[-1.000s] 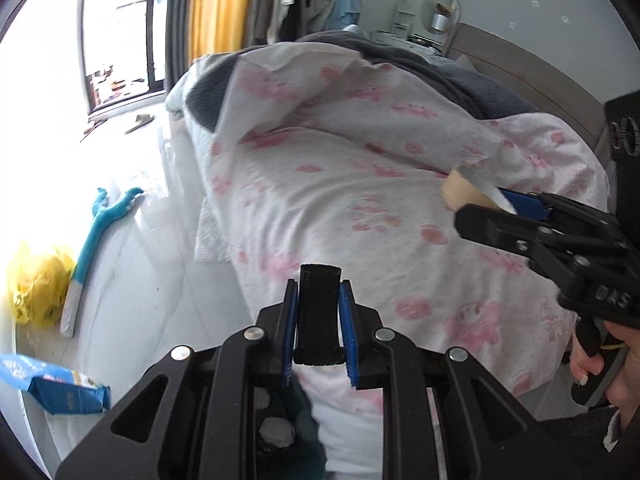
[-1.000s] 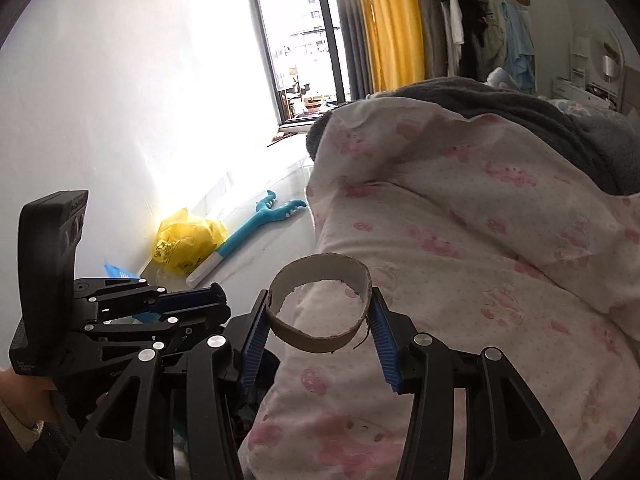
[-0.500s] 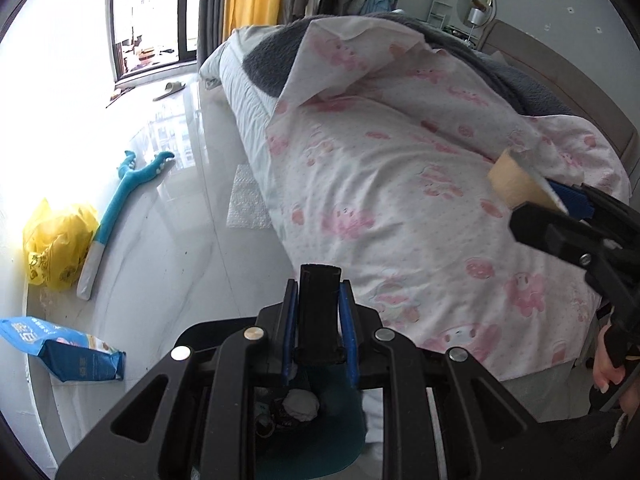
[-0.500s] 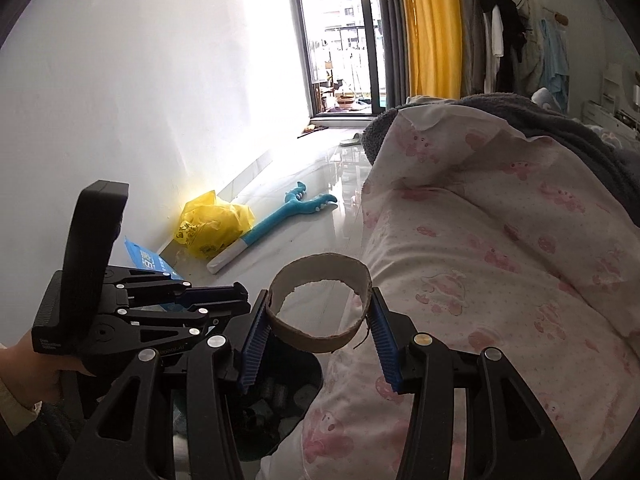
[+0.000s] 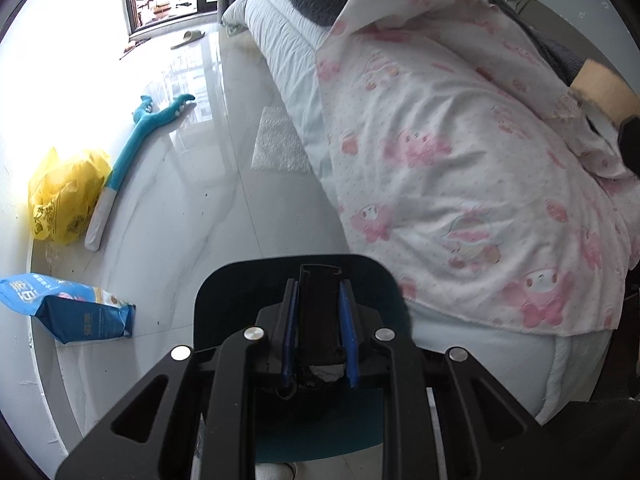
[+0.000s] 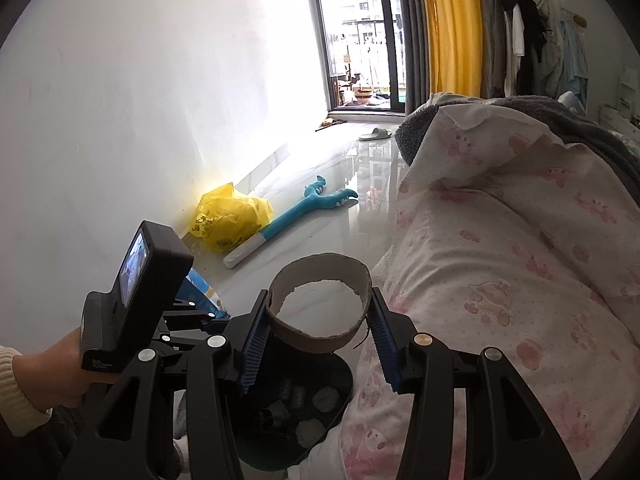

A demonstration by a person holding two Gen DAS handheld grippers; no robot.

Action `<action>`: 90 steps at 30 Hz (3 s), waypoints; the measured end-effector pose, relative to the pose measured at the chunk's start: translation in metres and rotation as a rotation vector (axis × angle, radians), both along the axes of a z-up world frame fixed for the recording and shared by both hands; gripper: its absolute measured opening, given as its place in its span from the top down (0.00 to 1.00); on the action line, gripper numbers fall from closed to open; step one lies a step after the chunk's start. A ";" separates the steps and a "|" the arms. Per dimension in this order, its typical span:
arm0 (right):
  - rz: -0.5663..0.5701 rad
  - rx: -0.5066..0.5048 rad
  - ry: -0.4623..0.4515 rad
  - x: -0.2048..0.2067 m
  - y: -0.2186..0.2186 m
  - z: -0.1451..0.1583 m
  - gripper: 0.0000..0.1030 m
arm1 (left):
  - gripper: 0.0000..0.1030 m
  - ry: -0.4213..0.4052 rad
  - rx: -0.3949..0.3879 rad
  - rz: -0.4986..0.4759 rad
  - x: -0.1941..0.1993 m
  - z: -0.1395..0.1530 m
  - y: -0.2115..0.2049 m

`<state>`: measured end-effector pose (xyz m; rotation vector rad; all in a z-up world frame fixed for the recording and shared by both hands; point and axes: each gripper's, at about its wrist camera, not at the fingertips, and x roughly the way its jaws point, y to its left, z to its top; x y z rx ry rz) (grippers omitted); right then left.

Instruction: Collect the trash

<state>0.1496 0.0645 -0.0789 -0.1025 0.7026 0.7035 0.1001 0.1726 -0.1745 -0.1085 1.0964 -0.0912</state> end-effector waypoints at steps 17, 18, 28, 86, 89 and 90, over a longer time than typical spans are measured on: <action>0.021 -0.014 0.050 0.012 0.047 -0.021 0.52 | 0.48 0.151 -0.003 0.014 -0.023 -0.031 0.045; 0.022 -0.017 0.058 0.013 0.050 -0.023 0.52 | 0.47 0.150 -0.006 0.017 -0.024 -0.031 0.047; 0.006 -0.044 0.160 0.024 0.073 -0.055 0.52 | 0.28 0.045 -0.033 0.048 -0.038 -0.007 0.075; -0.291 0.040 -0.102 -0.097 -0.080 0.030 0.12 | 0.03 -0.655 0.163 0.094 -0.119 0.152 -0.028; -0.339 0.050 -0.142 -0.111 -0.109 0.043 0.11 | 0.03 -0.654 0.171 0.091 -0.127 0.153 -0.037; -0.353 0.055 -0.155 -0.116 -0.118 0.047 0.11 | 0.03 -0.658 0.175 0.090 -0.129 0.154 -0.040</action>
